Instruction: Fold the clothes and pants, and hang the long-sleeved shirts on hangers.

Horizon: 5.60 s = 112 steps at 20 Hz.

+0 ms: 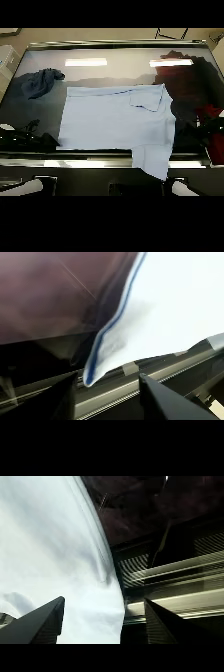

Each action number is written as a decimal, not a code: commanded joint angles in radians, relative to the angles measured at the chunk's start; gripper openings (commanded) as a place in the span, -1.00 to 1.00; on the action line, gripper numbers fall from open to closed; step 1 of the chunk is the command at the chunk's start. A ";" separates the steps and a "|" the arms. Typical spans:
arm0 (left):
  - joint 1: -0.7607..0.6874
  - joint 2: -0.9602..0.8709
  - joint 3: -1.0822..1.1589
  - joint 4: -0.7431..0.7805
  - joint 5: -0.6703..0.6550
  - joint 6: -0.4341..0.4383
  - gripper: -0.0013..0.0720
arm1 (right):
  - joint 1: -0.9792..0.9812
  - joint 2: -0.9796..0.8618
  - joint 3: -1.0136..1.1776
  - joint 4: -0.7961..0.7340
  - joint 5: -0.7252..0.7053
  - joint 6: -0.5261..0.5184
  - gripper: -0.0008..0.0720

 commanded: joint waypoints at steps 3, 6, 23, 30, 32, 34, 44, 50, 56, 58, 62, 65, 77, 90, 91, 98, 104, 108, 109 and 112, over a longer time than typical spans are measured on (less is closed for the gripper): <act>-0.095 -0.026 -0.016 -0.026 0.105 -0.050 -0.66 | -0.001 0.005 -0.008 -0.010 0.011 -0.026 0.53; -0.100 -0.025 -0.016 -0.028 0.091 -0.048 -0.90 | -0.001 0.005 -0.059 -0.041 -0.012 -0.043 0.53; -0.100 0.068 0.124 -0.132 0.039 -0.045 -0.91 | 0.000 -0.052 -0.070 0.267 -0.072 -0.209 -0.88; -0.100 0.345 1.006 -0.299 0.219 -0.048 -0.91 | 0.000 0.085 0.955 0.298 -0.134 -0.214 -0.88; -0.093 0.396 1.256 -0.261 0.323 -0.049 -0.90 | 0.000 0.153 1.211 0.261 -0.253 -0.264 -0.88; -0.093 0.447 1.413 -0.207 0.367 -0.065 -0.91 | 0.000 0.280 1.252 0.212 -0.399 -0.269 -0.88; -0.094 0.611 1.442 -0.165 0.472 -0.188 -0.91 | 0.000 0.554 1.192 0.126 -0.491 -0.188 -0.88; -0.098 0.542 1.183 -0.168 0.241 -0.222 -0.91 | 0.000 0.303 1.170 0.148 0.005 -0.137 -0.88; -0.237 0.280 0.618 -0.164 0.211 -0.163 -0.91 | 0.251 -0.008 0.584 0.067 0.047 -0.103 -0.89; -0.253 0.153 0.504 -0.165 0.289 -0.119 -0.90 | 0.307 -0.120 0.467 0.068 -0.125 -0.030 -0.89; -0.244 -0.163 0.557 -0.204 0.383 -0.127 -0.90 | 0.338 -0.348 0.494 0.132 -0.436 0.018 -0.88; -0.244 -0.306 0.695 -0.243 0.402 -0.116 -0.90 | 0.338 -0.376 0.497 0.147 -0.739 0.009 -0.88; -0.282 -0.380 0.867 -0.240 0.387 -0.070 -0.90 | 0.329 -0.417 0.505 0.190 -0.740 0.016 -0.88; -0.212 -0.301 0.592 -0.001 -0.121 -0.130 -0.90 | 0.286 -0.269 0.344 -0.010 -0.096 0.091 -0.87; -0.210 -0.301 0.593 -0.002 -0.121 -0.131 -0.90 | 0.286 -0.269 0.345 -0.016 -0.092 0.092 -0.87; -0.203 -0.299 0.568 -0.002 -0.114 -0.124 -0.23 | 0.285 -0.275 0.352 -0.032 -0.105 0.138 0.01; -0.060 -0.151 0.502 0.086 -0.215 -0.143 0.22 | 0.143 -0.222 0.369 -0.064 0.167 0.038 0.38; -0.005 0.007 0.140 0.106 -0.119 -0.052 0.20 | 0.050 -0.070 0.153 -0.070 0.081 0.016 0.39; -0.003 0.040 0.061 0.105 -0.089 -0.030 0.20 | 0.041 -0.046 0.118 -0.070 0.062 0.010 0.39; 0.001 0.076 -0.059 0.103 -0.035 0.002 0.20 | 0.039 -0.018 0.070 -0.068 0.059 -0.001 0.39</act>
